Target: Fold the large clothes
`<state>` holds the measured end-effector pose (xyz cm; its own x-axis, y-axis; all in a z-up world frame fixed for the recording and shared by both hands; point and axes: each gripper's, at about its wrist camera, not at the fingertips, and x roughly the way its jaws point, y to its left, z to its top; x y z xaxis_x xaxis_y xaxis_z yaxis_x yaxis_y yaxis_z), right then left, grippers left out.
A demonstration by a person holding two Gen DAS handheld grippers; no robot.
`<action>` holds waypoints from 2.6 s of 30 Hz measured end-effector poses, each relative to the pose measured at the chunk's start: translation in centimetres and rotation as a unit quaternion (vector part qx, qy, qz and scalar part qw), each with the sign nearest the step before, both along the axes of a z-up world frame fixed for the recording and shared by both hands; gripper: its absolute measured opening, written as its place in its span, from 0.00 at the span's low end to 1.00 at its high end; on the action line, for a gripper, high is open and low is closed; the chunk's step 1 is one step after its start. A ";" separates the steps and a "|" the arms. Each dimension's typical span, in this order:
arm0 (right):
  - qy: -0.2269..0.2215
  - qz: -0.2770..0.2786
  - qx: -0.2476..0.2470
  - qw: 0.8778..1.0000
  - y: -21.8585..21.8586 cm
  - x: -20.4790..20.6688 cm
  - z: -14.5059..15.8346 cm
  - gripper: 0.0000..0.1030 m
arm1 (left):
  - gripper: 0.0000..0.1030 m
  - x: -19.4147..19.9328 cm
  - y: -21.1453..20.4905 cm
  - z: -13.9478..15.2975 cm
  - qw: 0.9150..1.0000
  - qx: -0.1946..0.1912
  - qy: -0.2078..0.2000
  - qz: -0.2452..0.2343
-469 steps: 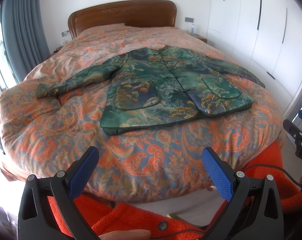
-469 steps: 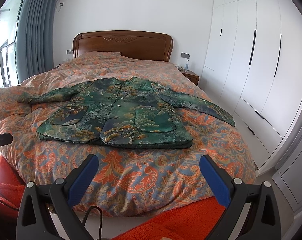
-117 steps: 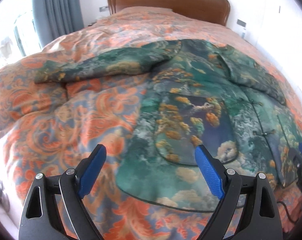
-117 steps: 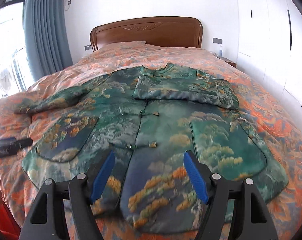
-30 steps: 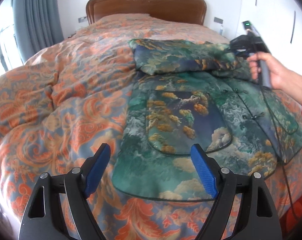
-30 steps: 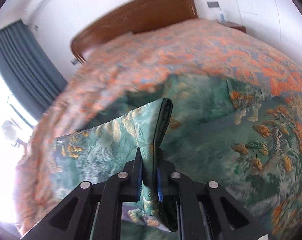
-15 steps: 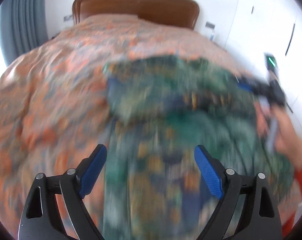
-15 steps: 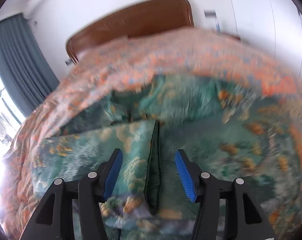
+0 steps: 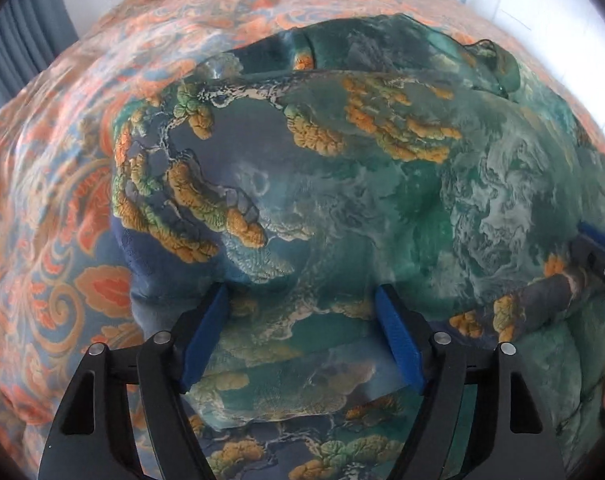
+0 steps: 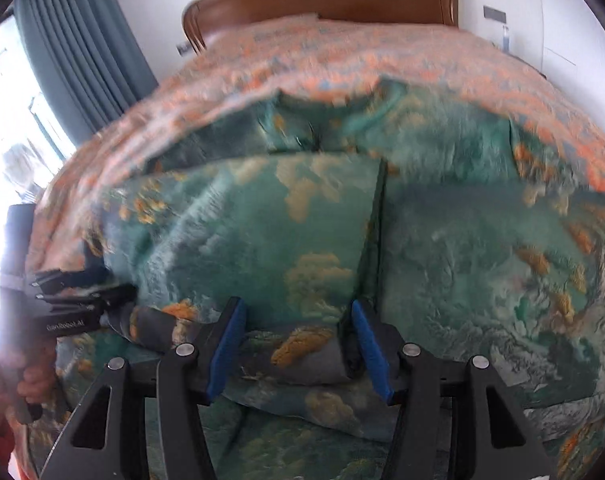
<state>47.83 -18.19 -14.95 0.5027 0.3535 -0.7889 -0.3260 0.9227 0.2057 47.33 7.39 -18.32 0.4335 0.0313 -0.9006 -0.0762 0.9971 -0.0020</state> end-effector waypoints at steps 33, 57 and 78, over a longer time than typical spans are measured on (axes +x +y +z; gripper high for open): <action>-0.092 -0.011 0.094 0.991 -8.6 -9.8 6.0 0.85 | 0.95 -13.6 6.9 6.1 0.998 -0.032 -0.060 -0.012; 0.141 -0.069 0.115 0.981 -25.1 -22.2 -1.4 0.28 | 0.21 -24.6 2.9 1.2 0.982 -0.181 0.029 -0.046; 0.093 0.048 0.108 0.989 -16.3 -29.2 5.6 0.21 | 0.16 -37.8 7.4 5.2 0.974 -0.227 0.007 0.019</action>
